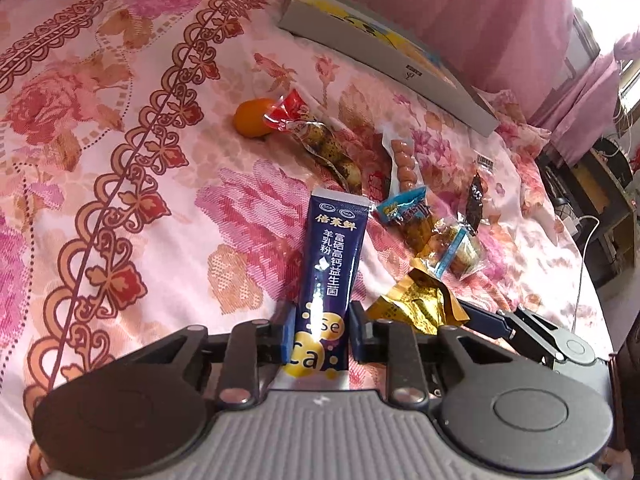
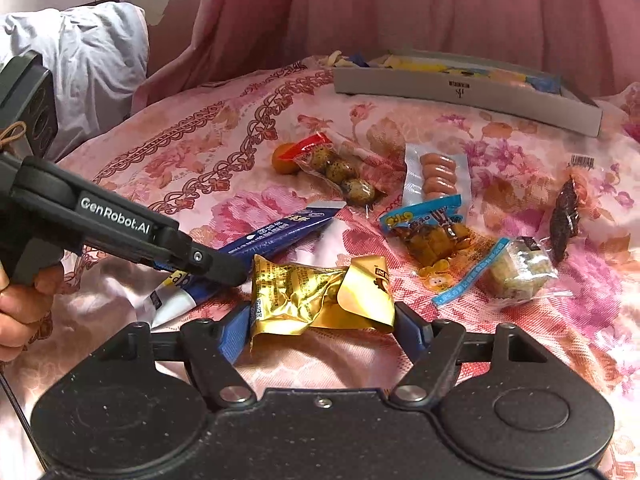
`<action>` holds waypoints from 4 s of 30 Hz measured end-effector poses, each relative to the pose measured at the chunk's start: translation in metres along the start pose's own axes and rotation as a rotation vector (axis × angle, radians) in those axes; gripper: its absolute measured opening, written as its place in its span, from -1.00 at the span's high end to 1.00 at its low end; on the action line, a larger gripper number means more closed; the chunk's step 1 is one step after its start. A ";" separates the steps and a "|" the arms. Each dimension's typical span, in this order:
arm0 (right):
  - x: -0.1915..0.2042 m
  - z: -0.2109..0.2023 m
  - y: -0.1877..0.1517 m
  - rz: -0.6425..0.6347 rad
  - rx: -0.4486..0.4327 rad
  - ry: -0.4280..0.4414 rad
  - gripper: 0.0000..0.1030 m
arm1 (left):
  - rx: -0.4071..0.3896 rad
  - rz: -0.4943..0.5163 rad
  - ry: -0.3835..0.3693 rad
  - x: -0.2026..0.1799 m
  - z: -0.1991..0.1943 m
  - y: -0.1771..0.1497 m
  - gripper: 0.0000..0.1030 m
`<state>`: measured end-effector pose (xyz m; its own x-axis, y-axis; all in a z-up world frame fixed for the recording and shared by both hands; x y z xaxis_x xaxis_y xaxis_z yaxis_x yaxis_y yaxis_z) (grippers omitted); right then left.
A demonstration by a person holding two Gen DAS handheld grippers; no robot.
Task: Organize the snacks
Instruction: 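Lift both held snacks and carry them toward the gray tray, then open both grippers to drop the blue stick and gold packet into the tray, then withdraw both grippers from the tray back toward the snack pile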
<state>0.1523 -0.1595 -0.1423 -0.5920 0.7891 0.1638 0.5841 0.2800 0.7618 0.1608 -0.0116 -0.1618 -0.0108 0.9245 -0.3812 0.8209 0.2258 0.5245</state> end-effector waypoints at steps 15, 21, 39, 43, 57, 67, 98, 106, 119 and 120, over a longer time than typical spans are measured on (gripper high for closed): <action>-0.005 -0.030 0.007 0.007 -0.098 -0.021 -0.46 | -0.068 0.017 -0.043 -0.021 -0.017 -0.003 0.46; -0.018 -0.041 0.025 0.018 -0.157 -0.032 -0.46 | -0.127 0.010 -0.076 -0.033 -0.027 0.023 0.46; -0.127 -0.032 0.146 0.014 -0.248 -0.103 -0.46 | -0.317 0.072 -0.072 -0.096 0.001 0.205 0.46; -0.155 -0.019 0.179 0.045 -0.265 -0.117 -0.46 | -0.369 0.075 -0.029 -0.098 0.015 0.249 0.46; -0.200 0.058 0.250 0.067 -0.303 -0.171 -0.47 | -0.320 0.015 0.076 -0.081 0.081 0.321 0.46; -0.199 0.106 0.238 0.051 -0.233 -0.196 -0.48 | -0.275 0.044 0.143 -0.076 0.106 0.324 0.46; -0.178 0.028 0.225 0.105 -0.401 -0.194 -0.99 | -0.415 -0.025 0.155 -0.073 0.051 0.306 -0.99; -0.161 -0.030 0.227 0.120 -0.495 -0.235 -0.99 | -0.519 0.021 0.185 -0.079 0.007 0.288 -0.99; -0.119 -0.104 0.195 0.097 -0.560 -0.266 -0.99 | -0.624 0.094 0.194 -0.084 -0.064 0.225 -0.99; -0.115 -0.107 0.192 0.094 -0.561 -0.264 -0.99 | -0.629 0.095 0.195 -0.084 -0.068 0.219 -0.99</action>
<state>0.2725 -0.2552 0.0522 -0.3530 0.9251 0.1399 0.2042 -0.0697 0.9764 0.3032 -0.0191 0.0370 -0.1061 0.9745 -0.1978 0.3343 0.2223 0.9159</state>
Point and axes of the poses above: each gripper's, at about its wrist camera, not at the fingertips, and z roughly the way its jaws point, x to its left, y to its top, the point moved 9 cm from there along z, roughly the way its jaws point, and after that the axes turned 9 degrees about y, right-handed, at the moved point
